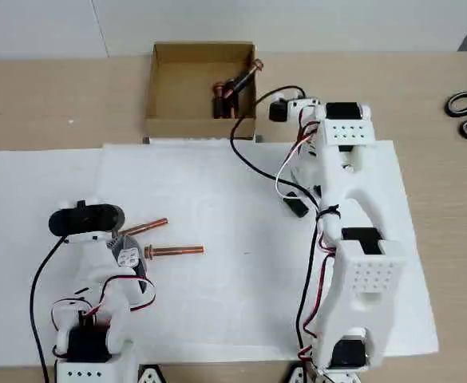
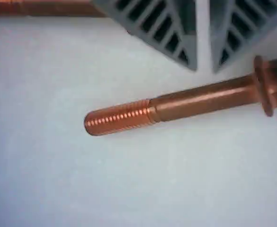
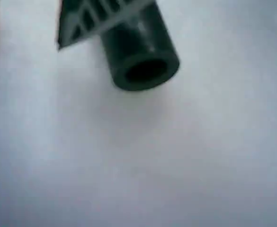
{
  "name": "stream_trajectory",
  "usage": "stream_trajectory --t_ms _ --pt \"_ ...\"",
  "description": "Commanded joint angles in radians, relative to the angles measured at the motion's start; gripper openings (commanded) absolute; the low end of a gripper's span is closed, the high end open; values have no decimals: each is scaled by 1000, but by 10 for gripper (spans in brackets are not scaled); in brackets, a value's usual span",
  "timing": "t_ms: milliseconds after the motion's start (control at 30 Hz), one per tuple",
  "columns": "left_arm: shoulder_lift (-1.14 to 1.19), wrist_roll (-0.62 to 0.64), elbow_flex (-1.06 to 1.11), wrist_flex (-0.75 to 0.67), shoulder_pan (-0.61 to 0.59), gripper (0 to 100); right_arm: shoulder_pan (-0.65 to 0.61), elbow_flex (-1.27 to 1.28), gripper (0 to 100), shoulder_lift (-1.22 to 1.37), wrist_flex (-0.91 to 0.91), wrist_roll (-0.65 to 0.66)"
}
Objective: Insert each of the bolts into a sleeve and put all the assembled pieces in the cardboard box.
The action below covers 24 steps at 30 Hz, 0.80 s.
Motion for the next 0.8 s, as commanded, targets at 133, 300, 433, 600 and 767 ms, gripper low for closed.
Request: stream_trajectory --t_ms 133,300,433,600,767 --pt "-6 8 -8 -17 0 7 -7 -8 305 50 -44 -9" --pt "-6 8 -8 -17 0 7 -13 -8 141 58 -59 -9" --pt "-6 8 -8 -17 0 7 -12 -8 102 59 -70 -9" --pt "-6 8 -8 -17 0 7 -12 -8 94 59 -71 -9" --pt "-6 8 -8 -17 0 7 -10 -8 39 50 -70 -9"
